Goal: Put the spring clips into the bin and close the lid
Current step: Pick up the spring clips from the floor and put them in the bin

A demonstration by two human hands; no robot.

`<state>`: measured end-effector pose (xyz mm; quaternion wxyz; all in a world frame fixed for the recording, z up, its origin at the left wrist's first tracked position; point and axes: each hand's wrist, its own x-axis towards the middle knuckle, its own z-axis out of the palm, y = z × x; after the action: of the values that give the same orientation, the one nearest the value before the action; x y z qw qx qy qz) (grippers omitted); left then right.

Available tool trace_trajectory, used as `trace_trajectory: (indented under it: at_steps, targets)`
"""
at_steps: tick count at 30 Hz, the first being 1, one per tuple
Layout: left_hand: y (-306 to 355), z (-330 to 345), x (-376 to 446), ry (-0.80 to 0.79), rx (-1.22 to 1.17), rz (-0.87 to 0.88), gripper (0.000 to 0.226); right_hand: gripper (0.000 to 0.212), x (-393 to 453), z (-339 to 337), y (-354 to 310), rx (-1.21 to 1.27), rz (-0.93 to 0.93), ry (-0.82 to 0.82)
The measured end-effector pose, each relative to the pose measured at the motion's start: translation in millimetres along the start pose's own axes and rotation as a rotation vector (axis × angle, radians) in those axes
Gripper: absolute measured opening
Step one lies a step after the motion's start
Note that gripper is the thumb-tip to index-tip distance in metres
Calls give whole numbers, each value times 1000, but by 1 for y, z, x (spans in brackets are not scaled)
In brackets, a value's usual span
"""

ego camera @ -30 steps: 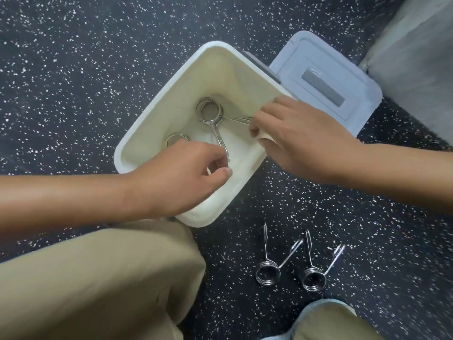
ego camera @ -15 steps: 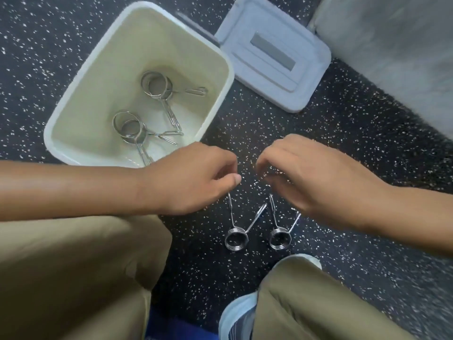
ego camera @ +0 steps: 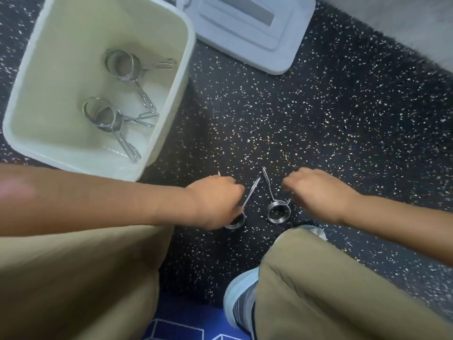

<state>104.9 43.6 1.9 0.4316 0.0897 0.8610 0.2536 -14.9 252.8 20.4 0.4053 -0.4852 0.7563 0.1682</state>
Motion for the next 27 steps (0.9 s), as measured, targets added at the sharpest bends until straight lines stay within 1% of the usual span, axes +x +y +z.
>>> trace_trajectory:
  at_steps: [3,5,7,9,11,12,14,17,20,21,24,25,27]
  targets:
    - [-2,16,14,26,203,50,34,17,8,13,-3,-83,-68,41]
    - [-2,22,22,53,314,61,33,22,15,21,-7,-95,-81,50]
    - [-2,25,29,53,355,62,32,26,24,30,-11,-96,-77,33]
    - [-1,28,34,26,354,42,34,31,31,36,-15,-97,-44,-18]
    - [0,32,38,34,389,48,32,24,33,39,-16,-80,-4,-55]
    - [-1,33,39,42,418,59,28,18,34,40,-16,-66,26,-77]
    - [-1,36,42,36,449,57,18,13,37,42,-15,-39,76,-95]
    - [2,32,48,-4,463,29,6,9,38,44,-11,14,130,-123]
    - [7,25,51,-53,486,25,7,17,33,39,-8,99,151,-162]
    - [8,23,51,-72,482,21,8,20,31,38,-7,131,158,-165]
    - [12,18,52,-162,406,-37,27,32,25,38,-6,258,212,-162]
    - [12,16,52,-183,362,-67,30,36,24,37,-6,294,235,-143]
    - [10,14,52,-224,283,-135,29,36,21,35,-9,328,263,-82]
